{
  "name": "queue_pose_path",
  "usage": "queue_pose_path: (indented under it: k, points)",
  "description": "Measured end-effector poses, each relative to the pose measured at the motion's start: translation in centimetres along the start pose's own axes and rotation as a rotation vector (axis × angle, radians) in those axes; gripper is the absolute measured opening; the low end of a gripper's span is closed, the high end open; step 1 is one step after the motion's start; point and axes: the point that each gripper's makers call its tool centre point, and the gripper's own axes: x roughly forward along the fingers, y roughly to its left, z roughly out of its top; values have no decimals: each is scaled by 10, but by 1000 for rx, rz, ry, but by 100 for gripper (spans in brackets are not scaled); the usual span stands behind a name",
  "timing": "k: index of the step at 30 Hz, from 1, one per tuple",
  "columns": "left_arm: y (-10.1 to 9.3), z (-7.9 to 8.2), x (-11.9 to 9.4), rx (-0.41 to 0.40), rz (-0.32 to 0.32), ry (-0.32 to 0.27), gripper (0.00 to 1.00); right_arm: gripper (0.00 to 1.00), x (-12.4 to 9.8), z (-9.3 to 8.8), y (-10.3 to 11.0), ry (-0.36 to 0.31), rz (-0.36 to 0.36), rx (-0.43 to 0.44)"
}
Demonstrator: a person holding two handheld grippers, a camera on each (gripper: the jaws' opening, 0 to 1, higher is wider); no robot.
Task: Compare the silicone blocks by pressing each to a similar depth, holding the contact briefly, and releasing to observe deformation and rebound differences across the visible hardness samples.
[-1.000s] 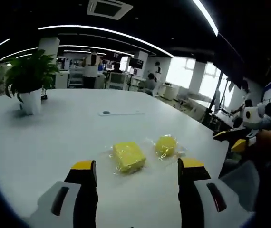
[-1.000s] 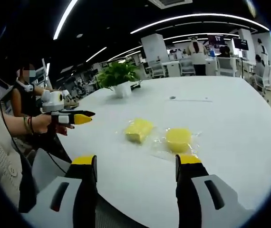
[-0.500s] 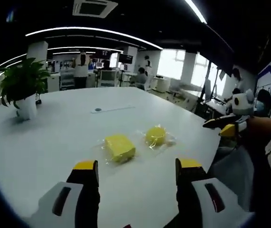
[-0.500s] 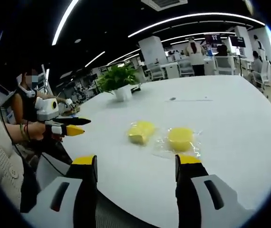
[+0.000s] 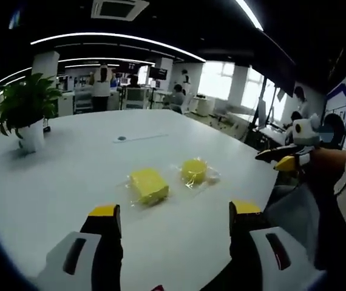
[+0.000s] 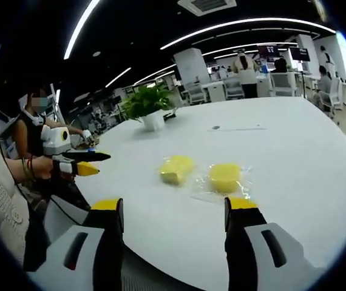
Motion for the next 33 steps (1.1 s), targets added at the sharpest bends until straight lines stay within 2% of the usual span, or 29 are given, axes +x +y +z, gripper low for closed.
queue_pose_path:
  k: [8,14,17,19,27,33]
  points:
    - [0,-1,1,-9,-5,7,72,62,-3,0,-3,-3,-2,-2]
    - [-5,11,8,-46,-37,-7,72,62,-6,3,-7,-11,-3,-10]
    - [-9,18,17,-61,-53,-10,71,62,-8,3,-13,-20,-7,-3]
    - [-9,24,24,-56,-52,-17,75,62,-9,2,-15,-24,-10,5]
    - [-23,45,50,-105,-97,-31,72,62,-12,-2,-28,-27,-19,25]
    - [-29,49,75,-172,-128,-19,67,62,-13,-3,-40,-15,-22,35]
